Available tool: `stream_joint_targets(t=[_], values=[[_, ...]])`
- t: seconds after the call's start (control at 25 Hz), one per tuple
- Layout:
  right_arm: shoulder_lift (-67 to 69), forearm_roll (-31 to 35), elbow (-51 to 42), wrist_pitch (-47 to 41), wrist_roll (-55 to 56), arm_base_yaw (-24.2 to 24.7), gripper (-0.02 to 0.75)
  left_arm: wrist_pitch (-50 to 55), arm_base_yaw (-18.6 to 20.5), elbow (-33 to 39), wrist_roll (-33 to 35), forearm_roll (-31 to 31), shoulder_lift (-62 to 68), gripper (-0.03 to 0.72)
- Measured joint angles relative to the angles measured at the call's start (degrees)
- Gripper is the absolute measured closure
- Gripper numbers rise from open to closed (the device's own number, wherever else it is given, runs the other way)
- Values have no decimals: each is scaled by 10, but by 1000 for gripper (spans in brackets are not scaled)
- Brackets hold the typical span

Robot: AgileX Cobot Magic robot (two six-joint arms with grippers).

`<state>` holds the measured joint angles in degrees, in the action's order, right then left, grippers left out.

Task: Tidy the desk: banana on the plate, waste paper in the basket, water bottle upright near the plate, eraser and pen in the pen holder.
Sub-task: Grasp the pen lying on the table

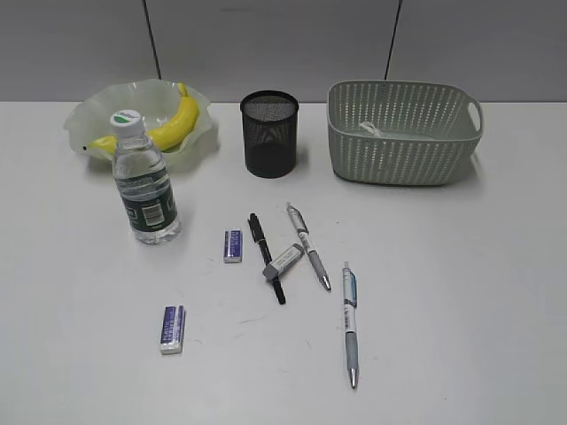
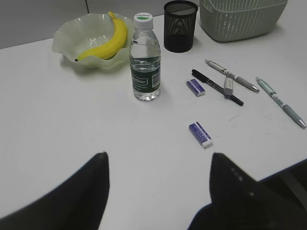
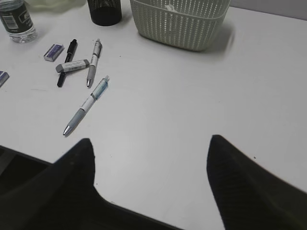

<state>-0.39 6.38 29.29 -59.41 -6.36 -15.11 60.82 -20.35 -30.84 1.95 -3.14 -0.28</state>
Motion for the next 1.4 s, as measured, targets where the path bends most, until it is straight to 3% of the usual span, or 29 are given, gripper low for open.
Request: stream_joint_targets(t=[0.32, 0.56, 0.92, 1.16, 1.4], values=[[172, 22, 43, 10, -15, 0, 166, 0, 0, 0, 0, 0, 0, 199], [399, 60, 127, 12, -74, 0, 214, 0, 0, 0, 0, 0, 0, 199], [688, 64, 275, 14, -60, -1, 227, 0, 0, 0, 1, 0, 0, 199], [825, 36, 333, 13, 9, -67, 227, 0, 0, 0, 1, 0, 0, 200], [920, 7, 375, -1, 150, -139, 227, 0, 0, 0, 1, 0, 0, 200]])
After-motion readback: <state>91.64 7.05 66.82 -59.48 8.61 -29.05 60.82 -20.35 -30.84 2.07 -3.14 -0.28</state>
